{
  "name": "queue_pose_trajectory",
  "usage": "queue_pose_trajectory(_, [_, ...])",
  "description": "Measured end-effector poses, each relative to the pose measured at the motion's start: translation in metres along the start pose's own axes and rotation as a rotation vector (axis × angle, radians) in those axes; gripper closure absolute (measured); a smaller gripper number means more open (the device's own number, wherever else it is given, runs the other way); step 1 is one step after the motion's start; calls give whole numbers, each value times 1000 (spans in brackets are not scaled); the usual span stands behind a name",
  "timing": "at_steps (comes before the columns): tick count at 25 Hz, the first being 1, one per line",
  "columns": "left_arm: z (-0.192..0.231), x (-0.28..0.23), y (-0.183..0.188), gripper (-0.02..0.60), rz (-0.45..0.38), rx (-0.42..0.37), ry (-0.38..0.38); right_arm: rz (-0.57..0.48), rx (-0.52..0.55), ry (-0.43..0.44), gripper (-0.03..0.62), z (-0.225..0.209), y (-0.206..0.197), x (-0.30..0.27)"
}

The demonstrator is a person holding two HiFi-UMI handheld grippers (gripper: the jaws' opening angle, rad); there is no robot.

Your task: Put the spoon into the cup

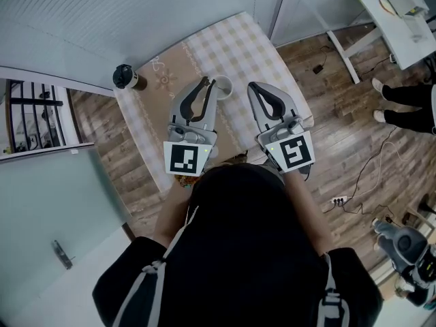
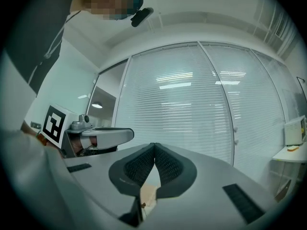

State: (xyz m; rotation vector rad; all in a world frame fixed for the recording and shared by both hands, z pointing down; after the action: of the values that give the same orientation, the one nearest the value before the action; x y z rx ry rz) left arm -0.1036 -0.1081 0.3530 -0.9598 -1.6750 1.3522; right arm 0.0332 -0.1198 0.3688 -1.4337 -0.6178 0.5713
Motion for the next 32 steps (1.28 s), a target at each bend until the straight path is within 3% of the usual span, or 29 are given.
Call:
queue_pose_trajectory(3, [-1, -1, 3, 518, -14, -24, -10, -21, 24, 14, 586, 6, 8, -8])
queue_pose_trajectory(6, [-3, -2, -11, 518, 18, 1, -12, -24, 24, 26, 586, 12, 3, -12])
queue_pose_trajectory(22, [-15, 11, -76, 530, 145, 54, -32, 102, 5, 30, 586, 26, -45, 1])
queue_pose_trajectory(32, [-17, 15, -85, 541, 177, 51, -23, 120, 14, 34, 586, 25, -54, 5])
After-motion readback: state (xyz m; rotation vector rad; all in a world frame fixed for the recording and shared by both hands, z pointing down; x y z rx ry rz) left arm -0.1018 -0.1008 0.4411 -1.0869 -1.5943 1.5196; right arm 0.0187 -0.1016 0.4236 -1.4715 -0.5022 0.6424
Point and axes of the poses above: the fingertips, and each gripper's own axes: x backward along the fingers, z to its left, y out of its top, the point moved 5 cm from there along x, backward along the fingers, and after that the axes turned 1 degree about z, right-handed, at the moved point
